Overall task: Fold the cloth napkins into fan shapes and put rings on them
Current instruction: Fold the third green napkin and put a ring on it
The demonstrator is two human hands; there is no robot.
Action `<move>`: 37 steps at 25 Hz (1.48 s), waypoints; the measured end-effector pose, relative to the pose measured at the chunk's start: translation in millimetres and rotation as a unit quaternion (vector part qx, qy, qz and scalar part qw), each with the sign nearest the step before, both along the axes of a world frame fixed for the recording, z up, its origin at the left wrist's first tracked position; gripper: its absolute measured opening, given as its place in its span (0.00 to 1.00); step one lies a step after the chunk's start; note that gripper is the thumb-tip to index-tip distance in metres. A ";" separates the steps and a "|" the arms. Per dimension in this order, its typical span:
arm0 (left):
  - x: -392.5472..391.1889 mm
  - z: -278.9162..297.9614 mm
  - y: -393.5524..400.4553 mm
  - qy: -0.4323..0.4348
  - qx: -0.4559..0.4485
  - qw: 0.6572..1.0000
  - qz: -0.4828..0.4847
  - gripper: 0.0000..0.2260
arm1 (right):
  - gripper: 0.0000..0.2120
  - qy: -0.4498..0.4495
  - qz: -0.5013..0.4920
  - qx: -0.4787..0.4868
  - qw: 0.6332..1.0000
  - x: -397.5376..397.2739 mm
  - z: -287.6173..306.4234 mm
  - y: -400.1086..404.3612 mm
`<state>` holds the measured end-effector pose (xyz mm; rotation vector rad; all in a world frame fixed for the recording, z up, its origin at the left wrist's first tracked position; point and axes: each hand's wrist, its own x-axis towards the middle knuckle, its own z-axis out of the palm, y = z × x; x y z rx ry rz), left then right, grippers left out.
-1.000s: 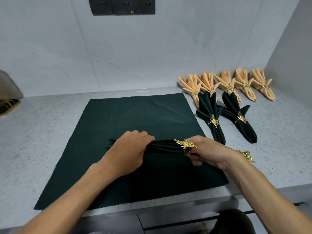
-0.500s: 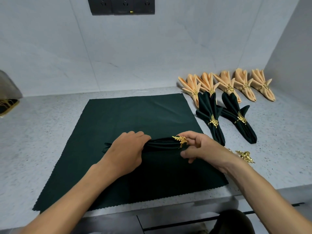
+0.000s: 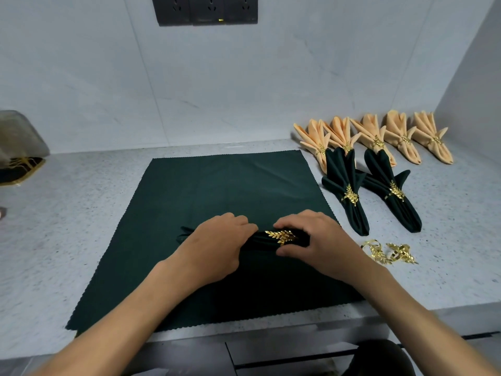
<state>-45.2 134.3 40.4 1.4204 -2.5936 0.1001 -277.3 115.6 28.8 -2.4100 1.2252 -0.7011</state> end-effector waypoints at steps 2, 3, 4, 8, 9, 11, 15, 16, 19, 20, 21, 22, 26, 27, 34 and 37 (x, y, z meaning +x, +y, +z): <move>-3.5 2.6 -0.1 -0.006 0.014 1.000 -0.006 0.12 | 0.15 -0.001 0.014 -0.010 1.000 14.4 -1.5 -0.7; -2.3 2.7 -1.0 -0.001 0.015 1.000 -0.003 0.10 | 0.14 -0.004 0.019 -0.003 1.000 20.3 -3.3 -1.2; 0.4 2.1 -2.2 0.012 0.020 1.000 0.005 0.09 | 0.15 -0.004 0.022 0.005 1.000 23.7 -6.1 -1.3; 11.3 -6.0 2.5 0.034 0.067 0.997 0.026 0.08 | 0.22 0.033 0.011 -0.017 0.999 18.1 -25.4 2.5; 12.3 -8.2 3.9 0.035 0.074 0.996 0.028 0.09 | 0.19 0.031 0.003 -0.024 0.999 16.8 -29.8 2.8; 10.2 -11.8 5.2 0.043 0.079 0.995 0.032 0.11 | 0.12 0.024 0.000 -0.015 1.000 17.3 -36.3 2.7; -9.4 -14.6 -1.6 0.028 0.071 0.997 0.005 0.17 | 0.09 0.005 -0.016 -0.009 1.000 19.4 -46.5 1.2; -13.2 -15.4 -4.1 0.011 0.064 0.998 0.008 0.15 | 0.09 -0.004 -0.020 -0.008 1.000 20.1 -47.3 1.9; -18.8 -18.4 -7.3 -0.045 0.047 0.998 0.026 0.14 | 0.08 -0.032 -0.017 -0.007 0.999 21.3 -49.7 2.8; -19.4 -20.2 -7.1 -0.047 0.042 0.998 0.028 0.14 | 0.08 -0.039 -0.015 -0.006 0.999 21.7 -50.8 2.7; -19.9 -21.6 -6.3 -0.041 0.043 0.998 0.029 0.14 | 0.07 -0.043 -0.012 -0.007 0.999 21.9 -52.3 2.4; -20.2 -22.3 -6.0 -0.028 0.051 0.998 0.030 0.14 | 0.07 -0.043 -0.012 -0.004 0.999 22.4 -53.7 2.2; -18.1 -20.4 -12.1 -0.022 0.073 0.997 0.016 0.13 | 0.06 -0.036 -0.016 -0.006 0.999 22.5 -53.4 3.9; -16.5 -18.0 -14.0 -0.045 0.068 0.997 0.010 0.13 | 0.06 -0.034 -0.017 -0.015 0.999 22.2 -52.8 4.7; -18.4 -4.1 -16.4 -0.168 0.057 0.984 -0.007 0.18 | 0.04 0.005 -0.041 -0.050 0.998 22.7 -52.8 13.8; -20.5 -6.0 -13.1 -0.210 0.019 0.977 0.001 0.17 | 0.04 0.017 -0.049 -0.058 0.997 24.7 -51.4 17.8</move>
